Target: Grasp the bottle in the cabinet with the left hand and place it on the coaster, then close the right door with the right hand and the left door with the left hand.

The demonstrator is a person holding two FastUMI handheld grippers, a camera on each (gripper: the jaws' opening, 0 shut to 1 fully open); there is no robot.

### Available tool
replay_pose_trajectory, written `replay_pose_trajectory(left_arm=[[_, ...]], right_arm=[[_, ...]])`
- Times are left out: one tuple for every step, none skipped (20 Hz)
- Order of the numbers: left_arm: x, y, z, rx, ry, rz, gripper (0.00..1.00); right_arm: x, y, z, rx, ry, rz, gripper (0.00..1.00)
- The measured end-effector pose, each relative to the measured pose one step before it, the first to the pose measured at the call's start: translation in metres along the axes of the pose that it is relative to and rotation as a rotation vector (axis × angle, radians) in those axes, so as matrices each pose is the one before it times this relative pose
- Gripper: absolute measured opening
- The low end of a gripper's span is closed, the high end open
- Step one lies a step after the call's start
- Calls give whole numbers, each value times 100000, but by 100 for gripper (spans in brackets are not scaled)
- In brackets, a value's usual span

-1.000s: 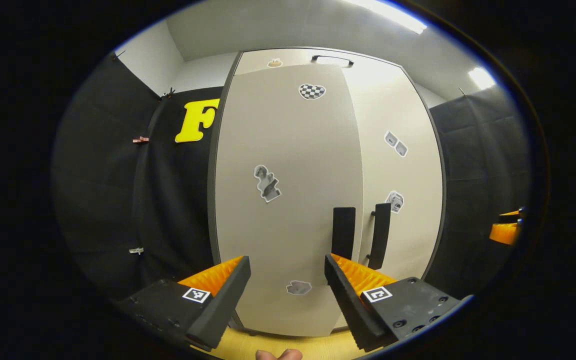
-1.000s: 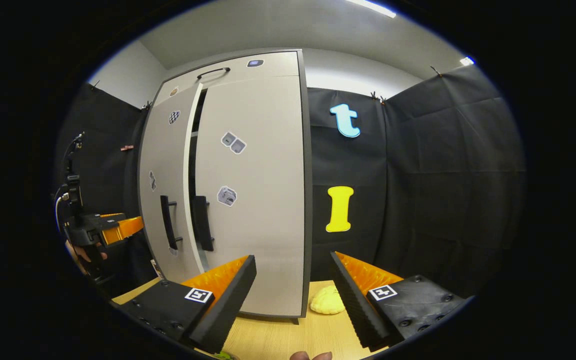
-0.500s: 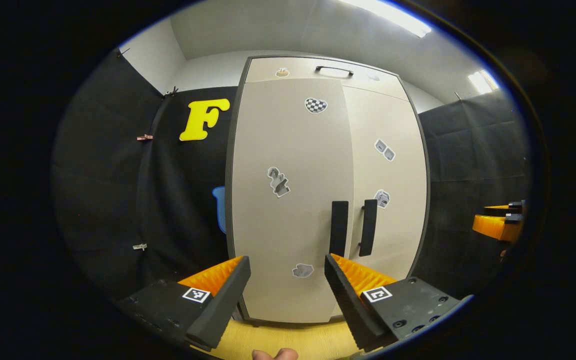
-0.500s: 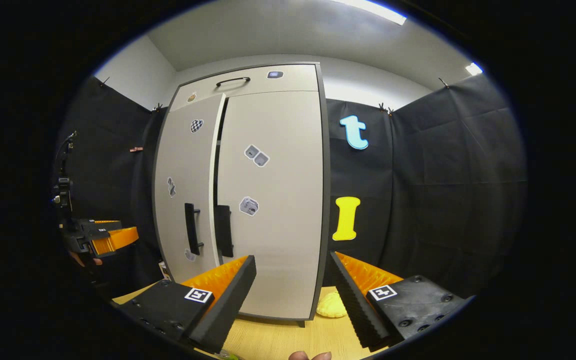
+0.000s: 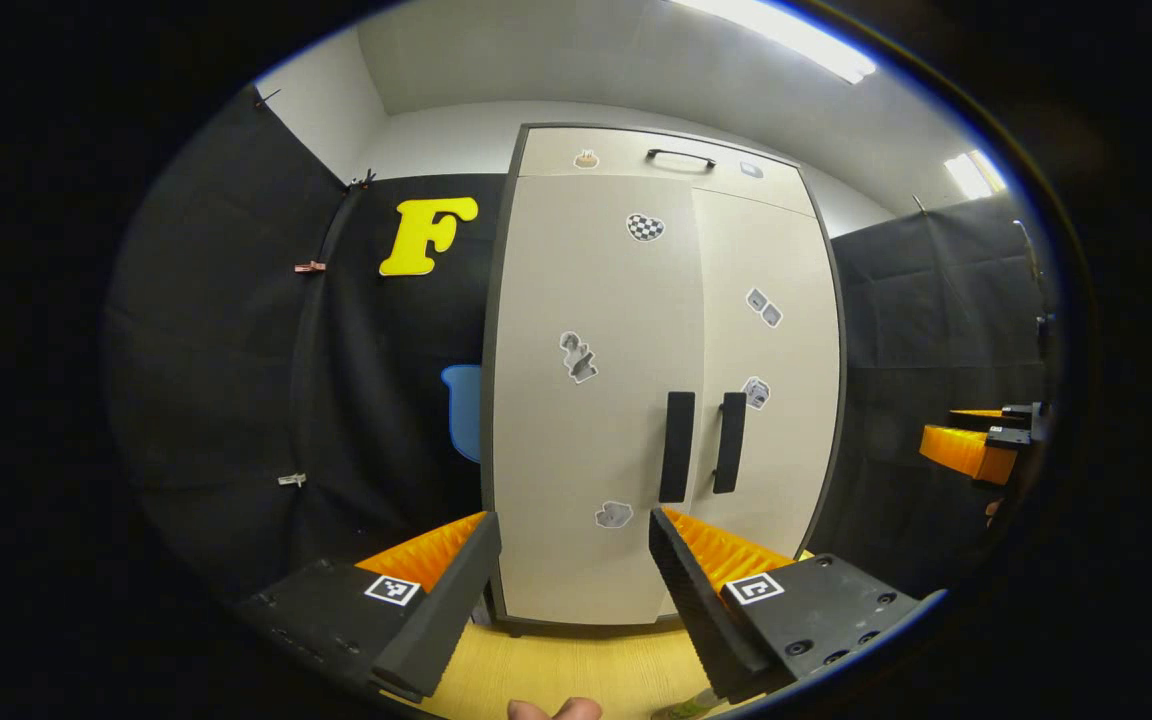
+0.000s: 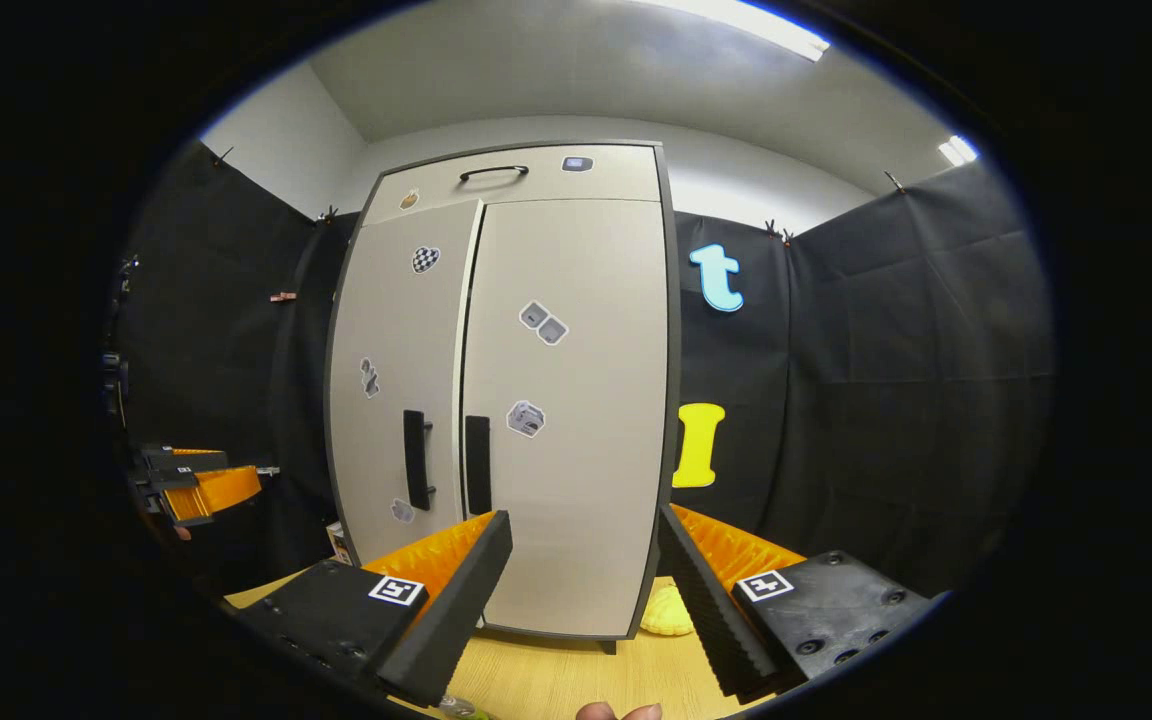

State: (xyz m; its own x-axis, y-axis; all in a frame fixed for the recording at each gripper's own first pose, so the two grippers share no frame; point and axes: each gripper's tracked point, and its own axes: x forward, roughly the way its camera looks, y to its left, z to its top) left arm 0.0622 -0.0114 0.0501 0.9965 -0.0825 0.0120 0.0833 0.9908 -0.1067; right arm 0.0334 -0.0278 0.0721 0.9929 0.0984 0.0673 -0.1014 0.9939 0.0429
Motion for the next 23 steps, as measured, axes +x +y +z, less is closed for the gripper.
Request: replay_pose_trajectory(left_arm=[[-327, 269, 11, 30, -141, 208, 95], [-277, 240, 134, 123, -383, 447, 95], [-114, 123, -23, 93, -341, 213, 95], [-197, 98, -45, 149, 234, 449, 95], [-199, 86, -77, 161, 17, 349, 95], [-119, 13, 61, 91, -165, 197, 95], [-90, -65, 21, -159, -187, -49, 95], [-41, -140, -22, -206, -15, -221, 95], [-51, -79, -53, -111, 89, -201, 95], [-33, -78, 105, -34, -35, -29, 95], [-85, -21, -38, 91, 87, -151, 95], [-26, -61, 70, 146, -188, 41, 95], [15, 38, -4, 254, -12, 71, 95], [19, 17, 15, 240, 91, 458, 95], [-25, 65, -194, 253, 303, 165, 95], [-26, -10, -84, 161, 103, 265, 95], [-1, 16, -15, 89, 173, 66, 95], [-17, -39, 60, -50, -68, -15, 95], [-20, -6, 3, -28, -6, 2, 95], [-3, 25, 42, -48, -43, 89, 95], [26, 168, -50, -73, 83, 126, 95], [-19, 65, 60, -57, 71, 347, 95], [1, 63, -138, -5, 100, 345, 95]], right_arm=[[-133, 147, 16, -490, -9, 71, 97], [-125, 89, -73, -280, 107, 18, 97], [-92, 83, -47, 31, 136, 141, 97], [-57, 86, -142, 169, 314, 127, 97], [-32, 42, -83, 221, 308, -97, 97], [-73, 21, -70, 174, 222, 56, 97], [-13, 2, -17, -20, 241, 75, 97], [-44, 33, -21, -77, 233, 98, 97], [-85, 51, 79, -77, -222, 115, 97], [-67, -9, 50, -156, -192, 11, 97], [-50, 55, 15, -148, -108, -27, 97], [15, -18, -28, -153, 20, 75, 97], [-57, 23, -37, 15, 198, -39, 97], [-43, 52, -11, 146, 8, 194, 97], [-50, -20, 23, 37, 14, -66, 97], [-36, -48, -30, -85, 3, -48, 97], [5, 4, -58, 23, 286, -92, 97], [19, 3, -39, 118, 199, 103, 97], [-32, 46, -7, 82, 89, 15, 97], [38, 8, 45, -21, -74, 73, 97], [-31, 43, 78, -75, -176, 49, 97], [-5, 36, 1, -85, -104, 39, 97], [42, 42, -23, -95, 35, 140, 97]])
